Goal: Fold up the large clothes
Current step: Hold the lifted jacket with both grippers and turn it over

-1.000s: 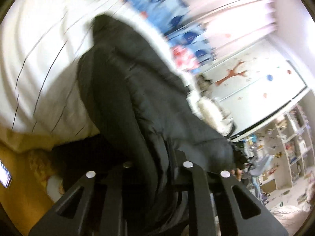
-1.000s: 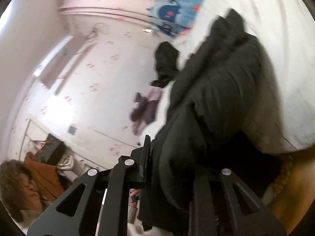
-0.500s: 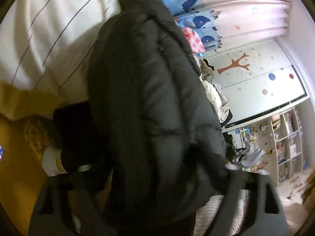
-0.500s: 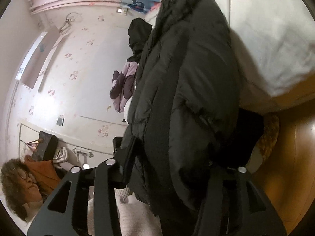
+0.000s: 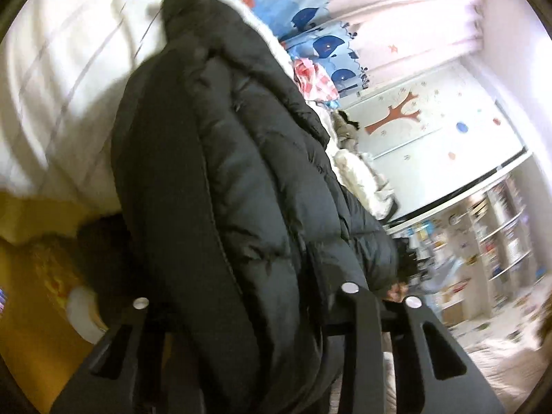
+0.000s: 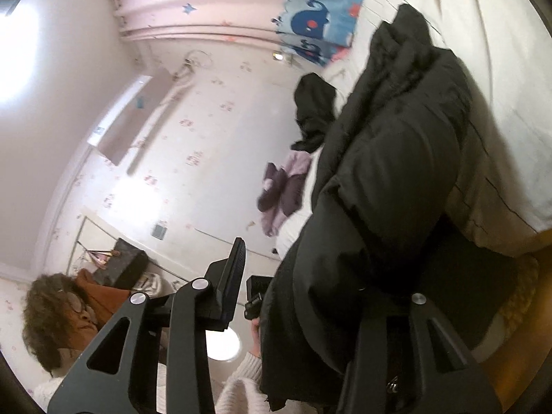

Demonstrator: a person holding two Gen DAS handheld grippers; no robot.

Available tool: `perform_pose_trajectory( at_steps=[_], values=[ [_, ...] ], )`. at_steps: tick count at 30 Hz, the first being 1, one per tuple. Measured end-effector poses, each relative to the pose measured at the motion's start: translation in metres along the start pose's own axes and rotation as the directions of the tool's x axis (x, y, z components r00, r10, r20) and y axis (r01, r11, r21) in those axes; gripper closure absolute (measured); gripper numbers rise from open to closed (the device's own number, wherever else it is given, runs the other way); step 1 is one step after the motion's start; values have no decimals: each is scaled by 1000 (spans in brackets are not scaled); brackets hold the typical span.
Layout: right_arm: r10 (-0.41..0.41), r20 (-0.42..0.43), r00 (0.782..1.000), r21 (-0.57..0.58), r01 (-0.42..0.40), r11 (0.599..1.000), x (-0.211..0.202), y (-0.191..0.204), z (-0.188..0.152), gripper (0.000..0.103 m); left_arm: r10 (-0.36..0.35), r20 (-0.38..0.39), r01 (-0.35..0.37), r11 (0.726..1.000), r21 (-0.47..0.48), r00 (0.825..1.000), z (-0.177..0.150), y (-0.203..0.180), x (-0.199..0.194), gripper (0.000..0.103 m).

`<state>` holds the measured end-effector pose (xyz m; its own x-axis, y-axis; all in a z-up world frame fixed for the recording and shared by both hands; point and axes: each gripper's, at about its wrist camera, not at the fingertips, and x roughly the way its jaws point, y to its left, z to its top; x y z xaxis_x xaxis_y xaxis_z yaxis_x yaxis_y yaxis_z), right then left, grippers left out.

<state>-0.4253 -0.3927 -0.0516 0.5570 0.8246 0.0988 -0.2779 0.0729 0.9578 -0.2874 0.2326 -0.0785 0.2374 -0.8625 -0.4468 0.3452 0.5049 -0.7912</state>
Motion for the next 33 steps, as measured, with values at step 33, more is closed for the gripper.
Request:
perform_pose_trajectory(
  at_steps=[33],
  values=[
    [-20,39,999,71,17,997,-2,-9,-1,65,585,160,-590,684,430,795,-14,-84,24,71]
  ],
)
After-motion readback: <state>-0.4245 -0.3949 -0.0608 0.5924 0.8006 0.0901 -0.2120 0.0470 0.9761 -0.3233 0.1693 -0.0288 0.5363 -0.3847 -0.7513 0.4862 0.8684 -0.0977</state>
